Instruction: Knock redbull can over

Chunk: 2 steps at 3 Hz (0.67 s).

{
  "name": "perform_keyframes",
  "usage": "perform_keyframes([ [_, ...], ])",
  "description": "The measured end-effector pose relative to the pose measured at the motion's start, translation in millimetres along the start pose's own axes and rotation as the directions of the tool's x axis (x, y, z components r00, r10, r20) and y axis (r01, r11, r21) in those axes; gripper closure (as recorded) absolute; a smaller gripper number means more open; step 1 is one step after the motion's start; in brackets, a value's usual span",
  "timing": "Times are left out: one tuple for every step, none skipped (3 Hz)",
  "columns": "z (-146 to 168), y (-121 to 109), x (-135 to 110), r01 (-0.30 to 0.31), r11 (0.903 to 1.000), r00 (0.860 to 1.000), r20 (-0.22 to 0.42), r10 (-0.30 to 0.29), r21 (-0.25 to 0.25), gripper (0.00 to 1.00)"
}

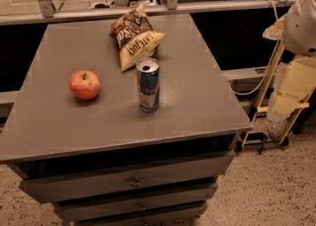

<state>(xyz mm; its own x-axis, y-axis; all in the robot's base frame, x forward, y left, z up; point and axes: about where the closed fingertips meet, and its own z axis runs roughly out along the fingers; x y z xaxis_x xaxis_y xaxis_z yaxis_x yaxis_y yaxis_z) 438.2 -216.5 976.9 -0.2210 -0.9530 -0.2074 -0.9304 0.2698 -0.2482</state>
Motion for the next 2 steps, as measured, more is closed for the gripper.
perform_keyframes([
  [0.0,0.0,0.0,0.0,1.0,1.0,0.0,0.0,0.0,0.0],
  [1.0,-9.1,-20.6,0.023,0.9997,0.996,0.082,-0.024,0.013,0.0],
])
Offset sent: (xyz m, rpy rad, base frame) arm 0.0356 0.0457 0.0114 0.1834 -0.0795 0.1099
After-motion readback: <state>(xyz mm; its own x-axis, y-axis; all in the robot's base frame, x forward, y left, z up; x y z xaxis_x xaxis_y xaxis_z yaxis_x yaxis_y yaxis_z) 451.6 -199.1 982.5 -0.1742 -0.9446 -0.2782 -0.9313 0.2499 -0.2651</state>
